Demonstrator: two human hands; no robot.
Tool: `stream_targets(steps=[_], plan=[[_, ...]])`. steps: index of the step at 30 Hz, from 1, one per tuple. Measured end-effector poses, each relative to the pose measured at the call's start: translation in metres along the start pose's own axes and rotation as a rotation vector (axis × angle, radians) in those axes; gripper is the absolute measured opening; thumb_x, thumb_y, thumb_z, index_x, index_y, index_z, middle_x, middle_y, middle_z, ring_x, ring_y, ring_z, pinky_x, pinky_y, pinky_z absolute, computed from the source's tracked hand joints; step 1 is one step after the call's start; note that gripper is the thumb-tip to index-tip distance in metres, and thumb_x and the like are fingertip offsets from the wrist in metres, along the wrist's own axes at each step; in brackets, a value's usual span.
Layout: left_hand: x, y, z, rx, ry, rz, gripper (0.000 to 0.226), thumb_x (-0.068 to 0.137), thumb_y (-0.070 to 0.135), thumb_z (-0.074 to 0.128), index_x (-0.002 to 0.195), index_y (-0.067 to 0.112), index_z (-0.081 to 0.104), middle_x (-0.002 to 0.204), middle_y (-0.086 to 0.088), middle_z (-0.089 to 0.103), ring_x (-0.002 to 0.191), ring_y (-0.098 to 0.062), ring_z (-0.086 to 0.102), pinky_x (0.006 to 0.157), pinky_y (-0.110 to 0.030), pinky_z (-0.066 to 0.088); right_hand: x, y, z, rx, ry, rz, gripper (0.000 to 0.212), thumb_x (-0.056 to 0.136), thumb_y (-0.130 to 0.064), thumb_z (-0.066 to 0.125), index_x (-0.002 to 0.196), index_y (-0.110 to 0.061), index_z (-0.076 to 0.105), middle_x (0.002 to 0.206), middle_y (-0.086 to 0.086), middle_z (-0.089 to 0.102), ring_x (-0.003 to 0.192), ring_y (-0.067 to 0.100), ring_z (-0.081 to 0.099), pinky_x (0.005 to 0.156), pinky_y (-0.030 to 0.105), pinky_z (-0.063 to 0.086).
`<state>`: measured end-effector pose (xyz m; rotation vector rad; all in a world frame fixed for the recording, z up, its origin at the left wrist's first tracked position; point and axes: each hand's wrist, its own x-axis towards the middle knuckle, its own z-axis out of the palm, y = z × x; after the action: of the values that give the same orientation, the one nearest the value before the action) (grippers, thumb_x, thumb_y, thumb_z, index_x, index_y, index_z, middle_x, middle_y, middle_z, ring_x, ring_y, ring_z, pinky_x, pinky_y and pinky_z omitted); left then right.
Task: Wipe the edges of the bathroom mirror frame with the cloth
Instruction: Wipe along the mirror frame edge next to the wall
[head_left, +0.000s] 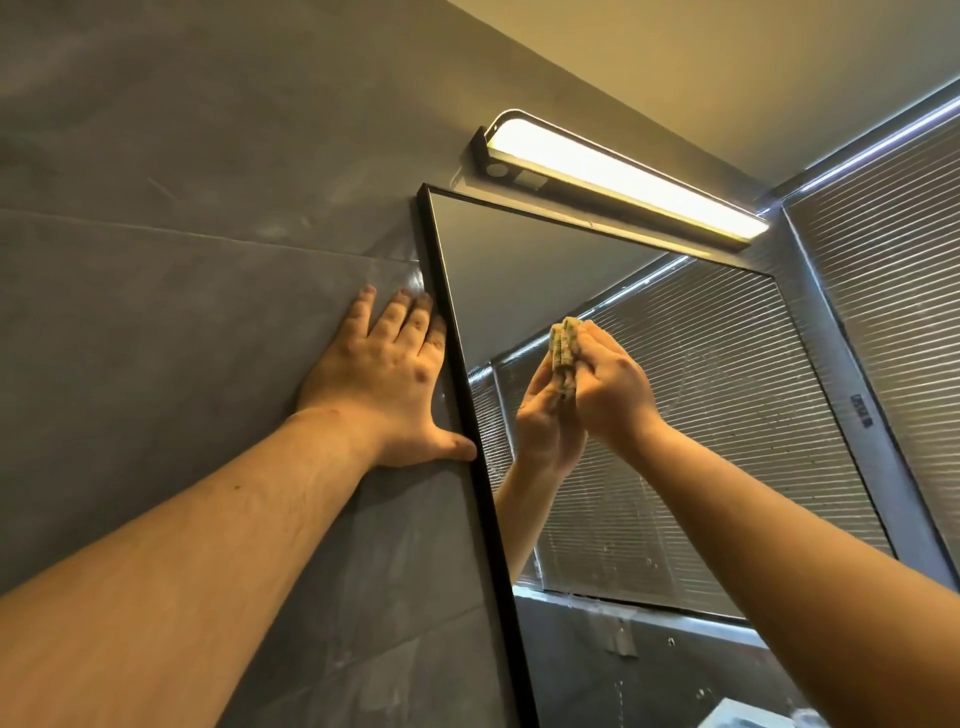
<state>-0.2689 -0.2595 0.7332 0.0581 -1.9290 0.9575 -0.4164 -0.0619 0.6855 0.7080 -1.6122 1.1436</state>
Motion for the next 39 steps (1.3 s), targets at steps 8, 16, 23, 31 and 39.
stream_targets(steps=[8, 16, 23, 31, 39], plan=[[0.001, 0.001, 0.002, 0.003, 0.003, -0.005, 0.134, 0.057, 0.100, 0.022, 0.155, 0.011, 0.000, 0.163, -0.011, -0.003, 0.150, -0.028, -0.008, 0.119, -0.053, -0.007, -0.011, -0.047, 0.029, -0.032, 0.020, -0.221, 0.055, 0.093, -0.002, 0.049, 0.147, -0.011, 0.043, 0.157, 0.006, 0.035, 0.148, 0.016, 0.024, 0.119, 0.019, 0.014], [0.000, 0.001, 0.002, 0.020, 0.013, -0.007, 0.136, 0.052, 0.099, 0.015, 0.155, 0.011, 0.002, 0.163, -0.011, -0.001, 0.150, -0.028, -0.005, 0.119, -0.054, -0.004, 0.018, -0.005, 0.004, -0.064, -0.005, -0.051, 0.055, 0.094, -0.014, 0.038, 0.149, -0.013, 0.041, 0.158, 0.006, 0.034, 0.149, 0.016, 0.023, 0.123, 0.034, 0.018], [0.001, 0.001, 0.004, 0.011, 0.038, -0.011, 0.139, 0.048, 0.099, 0.012, 0.155, 0.011, 0.006, 0.163, -0.011, 0.003, 0.151, -0.028, -0.002, 0.120, -0.054, -0.002, 0.022, 0.020, -0.005, -0.073, 0.037, 0.049, 0.047, 0.100, -0.012, 0.036, 0.147, -0.009, 0.043, 0.155, 0.008, 0.039, 0.145, 0.019, 0.031, 0.121, 0.031, 0.022], [-0.001, 0.001, 0.000, -0.021, 0.064, -0.001, 0.139, 0.047, 0.101, 0.021, 0.154, 0.011, 0.016, 0.162, -0.012, 0.013, 0.150, -0.029, 0.006, 0.120, -0.053, 0.001, -0.010, -0.025, 0.017, -0.036, 0.040, -0.200, 0.052, 0.093, -0.001, 0.048, 0.145, -0.008, 0.046, 0.155, 0.006, 0.039, 0.148, 0.017, 0.026, 0.121, 0.023, 0.017], [-0.005, 0.004, -0.006, -0.019, -0.064, -0.011, 0.132, 0.059, 0.098, 0.030, 0.155, 0.013, 0.002, 0.163, -0.012, -0.005, 0.150, -0.029, -0.010, 0.119, -0.054, -0.007, -0.061, -0.039, 0.019, -0.122, 0.055, -0.464, 0.045, 0.096, -0.020, 0.046, 0.135, 0.002, 0.055, 0.142, 0.017, 0.053, 0.139, 0.012, 0.035, 0.120, 0.024, 0.021]])
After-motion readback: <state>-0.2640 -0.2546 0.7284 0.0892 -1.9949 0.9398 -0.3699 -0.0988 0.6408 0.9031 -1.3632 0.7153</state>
